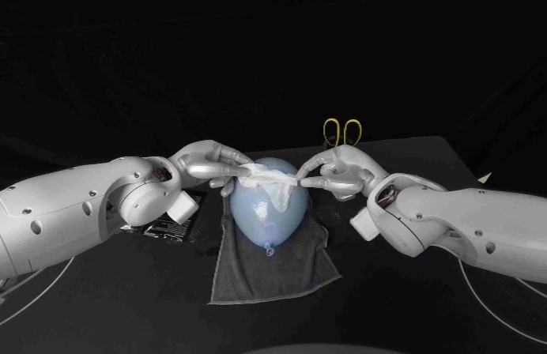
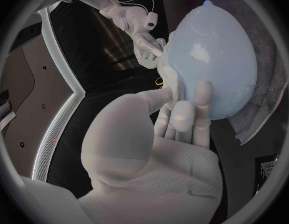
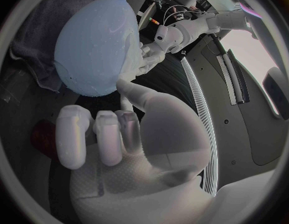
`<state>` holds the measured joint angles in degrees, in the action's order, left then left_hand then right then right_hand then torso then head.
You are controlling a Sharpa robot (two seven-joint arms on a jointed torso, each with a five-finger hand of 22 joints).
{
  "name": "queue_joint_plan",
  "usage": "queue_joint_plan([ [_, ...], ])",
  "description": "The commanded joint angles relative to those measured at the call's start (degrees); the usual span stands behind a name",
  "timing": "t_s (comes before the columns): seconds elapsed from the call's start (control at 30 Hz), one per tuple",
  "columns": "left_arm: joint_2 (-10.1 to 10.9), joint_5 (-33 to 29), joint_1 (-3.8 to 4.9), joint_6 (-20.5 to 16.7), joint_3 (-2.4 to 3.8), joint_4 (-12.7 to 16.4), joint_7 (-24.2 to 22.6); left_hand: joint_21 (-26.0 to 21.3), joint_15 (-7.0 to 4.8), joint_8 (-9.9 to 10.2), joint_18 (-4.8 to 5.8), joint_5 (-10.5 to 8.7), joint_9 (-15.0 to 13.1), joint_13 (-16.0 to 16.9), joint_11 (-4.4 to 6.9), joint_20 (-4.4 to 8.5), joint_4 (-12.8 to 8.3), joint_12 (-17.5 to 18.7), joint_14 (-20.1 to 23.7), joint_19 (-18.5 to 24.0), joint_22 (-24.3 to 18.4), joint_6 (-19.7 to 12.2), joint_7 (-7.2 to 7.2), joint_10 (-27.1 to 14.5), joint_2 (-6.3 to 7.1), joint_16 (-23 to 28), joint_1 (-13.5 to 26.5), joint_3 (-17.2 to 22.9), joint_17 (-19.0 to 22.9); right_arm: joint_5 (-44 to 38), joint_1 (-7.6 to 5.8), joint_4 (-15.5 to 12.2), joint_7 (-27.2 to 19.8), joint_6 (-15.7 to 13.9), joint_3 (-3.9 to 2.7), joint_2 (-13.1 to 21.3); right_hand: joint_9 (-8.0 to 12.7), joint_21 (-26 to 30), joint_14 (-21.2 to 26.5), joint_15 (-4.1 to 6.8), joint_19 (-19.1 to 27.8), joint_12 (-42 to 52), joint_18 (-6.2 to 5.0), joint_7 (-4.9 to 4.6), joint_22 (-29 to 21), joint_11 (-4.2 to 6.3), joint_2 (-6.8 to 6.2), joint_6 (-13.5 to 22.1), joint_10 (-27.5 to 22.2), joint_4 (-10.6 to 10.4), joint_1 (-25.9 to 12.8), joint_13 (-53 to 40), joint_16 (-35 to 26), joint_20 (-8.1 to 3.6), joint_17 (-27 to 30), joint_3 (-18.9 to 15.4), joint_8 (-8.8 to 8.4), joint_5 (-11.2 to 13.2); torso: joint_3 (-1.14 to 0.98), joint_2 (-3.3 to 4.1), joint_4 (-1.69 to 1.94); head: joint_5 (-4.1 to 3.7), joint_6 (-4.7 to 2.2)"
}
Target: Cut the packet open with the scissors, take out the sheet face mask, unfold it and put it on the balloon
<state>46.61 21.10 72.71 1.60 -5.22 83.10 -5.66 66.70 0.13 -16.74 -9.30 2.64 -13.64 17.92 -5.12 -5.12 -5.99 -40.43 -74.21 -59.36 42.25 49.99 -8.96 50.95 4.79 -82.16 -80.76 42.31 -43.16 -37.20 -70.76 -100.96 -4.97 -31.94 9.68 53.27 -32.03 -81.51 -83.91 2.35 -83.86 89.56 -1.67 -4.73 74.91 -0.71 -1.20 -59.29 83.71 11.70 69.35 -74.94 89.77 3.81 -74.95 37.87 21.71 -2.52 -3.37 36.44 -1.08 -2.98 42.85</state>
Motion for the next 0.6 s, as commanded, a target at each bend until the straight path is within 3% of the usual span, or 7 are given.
queue_joint_plan([
  [0.03,-0.1,-0.5,-0.12,1.8,0.02,0.2,-1.4,0.9,0.19,0.4,-0.47,0.20,0.1,0.4,0.07,0.07,-4.9,-0.9,-0.5,0.3,0.9,0.7,0.02,-0.7,0.15,-0.4,0.0,5.0,-0.8,0.3,-0.01,0.0,-1.6,0.1,-0.02,-0.1,0.1,0.5,-6.1,0.47,-2.3,-0.1,-0.40,-0.44,12.3,0.02,-0.03,0.2,6.0,0.0,-0.4,-14.7,0.2,-0.42,-15.0,0.4,0.21,-0.3,0.01,-0.04,0.03,0.00,0.06],
  [0.27,0.1,-0.4,-0.12,3.9,0.04,0.7,-1.2,2.7,0.25,0.5,-0.28,0.19,0.4,1.4,-0.01,-0.01,-6.0,-3.1,-0.9,0.3,2.8,1.4,0.15,-2.0,0.02,-1.0,0.7,6.0,-2.3,0.4,0.00,0.2,-1.7,1.0,-0.01,-0.3,0.0,1.1,-6.1,0.44,-2.1,-0.4,-0.53,-0.51,12.1,-0.03,-0.15,0.4,5.8,0.0,-0.6,-14.5,0.2,-0.41,-15.0,0.4,0.23,-0.3,0.03,0.04,0.11,0.10,-0.01],
  [0.33,0.2,-0.3,-0.12,4.3,0.04,0.9,-1.1,2.9,0.28,0.6,-0.29,0.19,0.5,1.6,-0.07,-0.03,-6.3,-3.5,-0.8,0.5,2.9,1.4,0.14,-2.4,0.29,-1.1,0.9,5.9,-2.4,0.9,0.00,0.3,-2.2,0.8,-0.01,-0.3,-0.1,3.2,-6.1,0.22,-1.1,-2.3,-1.00,-0.91,11.5,-0.32,-0.20,1.5,4.8,0.0,-1.0,-13.2,0.2,-0.29,-15.0,0.4,0.13,-0.3,0.04,0.01,0.07,0.07,0.04],
  [0.43,0.5,-0.2,-0.12,4.5,0.04,1.1,-1.1,3.4,0.38,1.0,-0.32,0.19,0.7,1.9,-0.17,-0.10,-6.8,-4.3,-0.4,0.9,3.1,0.9,0.05,-3.0,0.88,-1.1,1.4,5.2,-1.8,1.8,0.02,0.4,-3.1,0.4,-0.01,-0.1,0.0,5.4,-6.1,-0.48,-0.1,-6.5,-1.43,-1.82,10.8,-1.17,-0.50,4.2,2.4,-0.1,-1.5,-10.5,0.2,0.16,-15.0,-0.9,-0.89,-0.3,0.05,0.04,0.11,0.00,0.13],
  [0.6,1.4,-0.2,-0.12,4.4,0.05,1.6,-1.7,3.7,0.61,2.0,-0.41,0.19,1.2,1.9,-0.36,-0.35,-7.6,-4.6,0.5,1.9,2.9,-0.8,0.19,-4.6,2.01,-1.1,1.8,3.6,-0.5,3.6,0.18,0.7,-5.0,-0.8,0.00,0.3,1.6,7.7,-6.1,-1.58,1.0,-10.4,-1.84,-3.25,10.1,-2.45,-2.16,7.9,-0.2,-1.1,-3.3,-7.8,0.2,1.07,-15.0,-3.9,-3.92,-0.4,-0.01,0.09,0.05,-0.04,0.21],
])
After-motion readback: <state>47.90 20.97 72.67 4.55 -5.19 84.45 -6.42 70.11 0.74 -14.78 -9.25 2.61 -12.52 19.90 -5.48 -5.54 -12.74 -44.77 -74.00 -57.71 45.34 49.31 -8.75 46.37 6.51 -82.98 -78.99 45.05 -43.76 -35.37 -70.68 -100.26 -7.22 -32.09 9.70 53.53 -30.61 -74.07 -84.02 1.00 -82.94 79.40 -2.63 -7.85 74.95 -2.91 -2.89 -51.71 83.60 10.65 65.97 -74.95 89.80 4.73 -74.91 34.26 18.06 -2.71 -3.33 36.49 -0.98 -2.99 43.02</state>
